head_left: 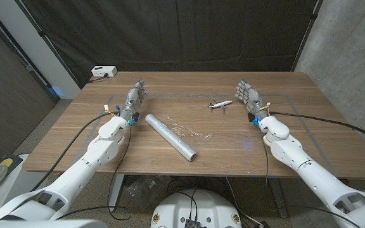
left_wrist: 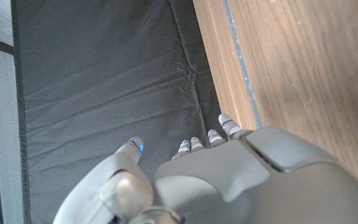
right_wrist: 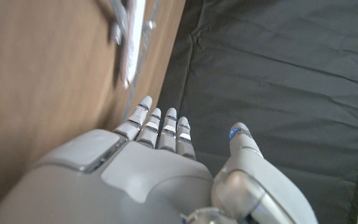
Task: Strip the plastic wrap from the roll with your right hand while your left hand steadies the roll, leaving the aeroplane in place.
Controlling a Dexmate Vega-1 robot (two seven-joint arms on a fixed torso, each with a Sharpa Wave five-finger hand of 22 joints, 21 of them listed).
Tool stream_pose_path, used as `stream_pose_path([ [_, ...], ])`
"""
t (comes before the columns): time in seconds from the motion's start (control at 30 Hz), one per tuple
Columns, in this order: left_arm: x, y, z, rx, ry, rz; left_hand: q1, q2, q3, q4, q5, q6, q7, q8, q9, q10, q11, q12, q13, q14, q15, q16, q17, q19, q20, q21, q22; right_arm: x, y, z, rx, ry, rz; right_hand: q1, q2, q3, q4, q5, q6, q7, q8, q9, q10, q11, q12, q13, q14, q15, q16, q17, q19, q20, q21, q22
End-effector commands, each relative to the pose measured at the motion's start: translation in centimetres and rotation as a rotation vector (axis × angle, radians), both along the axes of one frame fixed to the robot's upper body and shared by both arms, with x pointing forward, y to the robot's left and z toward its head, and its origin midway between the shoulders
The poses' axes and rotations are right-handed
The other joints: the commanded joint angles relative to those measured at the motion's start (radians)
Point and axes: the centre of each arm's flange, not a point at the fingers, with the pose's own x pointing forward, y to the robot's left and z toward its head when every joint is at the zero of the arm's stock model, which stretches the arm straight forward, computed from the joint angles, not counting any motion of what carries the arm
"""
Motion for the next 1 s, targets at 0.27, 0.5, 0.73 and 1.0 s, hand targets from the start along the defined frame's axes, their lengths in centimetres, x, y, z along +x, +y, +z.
stream_pose_path([
  [0.27,0.0,1.1,0.2,0.042,-0.040,-0.060,0.003,-0.004,0.000,0.000,0.004,-0.105,-0.004,0.009,0.005,-0.043,-0.003,0.007,0.002,-0.065,-0.060,0.007,0.004,-0.018,-0.064,0.007,0.005,-8.3,6.0,3.6,-0.078,-0.186,-0.088,0.006,-0.015,-0.003,-0.003,0.003,0.009,-0.001,0.007,0.003,0.020,0.002,0.010,0.002,0.017,0.001,0.007,0.003,0.013,0.000,0.002,0.001],
  [0.5,0.0,0.3,-0.2,0.031,-0.038,-0.067,-0.001,-0.013,-0.006,-0.003,0.006,-0.093,-0.013,0.016,0.006,-0.031,0.006,0.014,0.003,-0.048,-0.044,0.014,0.004,-0.004,-0.037,0.013,0.005,-9.4,5.0,4.5,-0.130,-0.205,-0.132,0.007,-0.020,-0.006,-0.005,0.004,0.015,-0.001,0.010,0.003,0.025,0.005,0.011,0.002,0.022,0.005,0.008,0.002,0.018,0.000,0.002,0.001],
  [0.73,-0.6,-0.3,-0.1,0.030,-0.047,-0.067,0.000,-0.029,-0.017,-0.014,0.013,-0.032,-0.046,0.035,0.007,0.011,0.054,0.028,0.004,0.006,0.017,0.025,0.004,0.024,0.036,0.022,0.006,-11.1,4.7,5.6,-0.212,-0.214,-0.215,0.016,-0.024,-0.005,-0.010,0.007,0.029,-0.009,0.014,0.003,0.033,0.009,0.013,0.002,0.040,0.033,0.012,0.002,0.017,0.024,-0.003,0.001],
  [1.0,-1.1,-0.7,-0.5,0.037,-0.041,-0.075,-0.001,-0.033,-0.024,-0.018,0.018,0.014,-0.068,0.043,0.009,0.058,0.067,0.041,0.007,0.055,0.052,0.034,0.007,0.046,0.109,0.030,0.008,-13.3,5.7,6.5,-0.323,-0.246,-0.324,0.044,-0.021,0.004,-0.019,0.015,0.077,-0.042,0.027,0.006,0.071,0.003,0.026,0.005,0.087,0.046,0.022,0.005,0.011,0.078,-0.011,0.005],
])
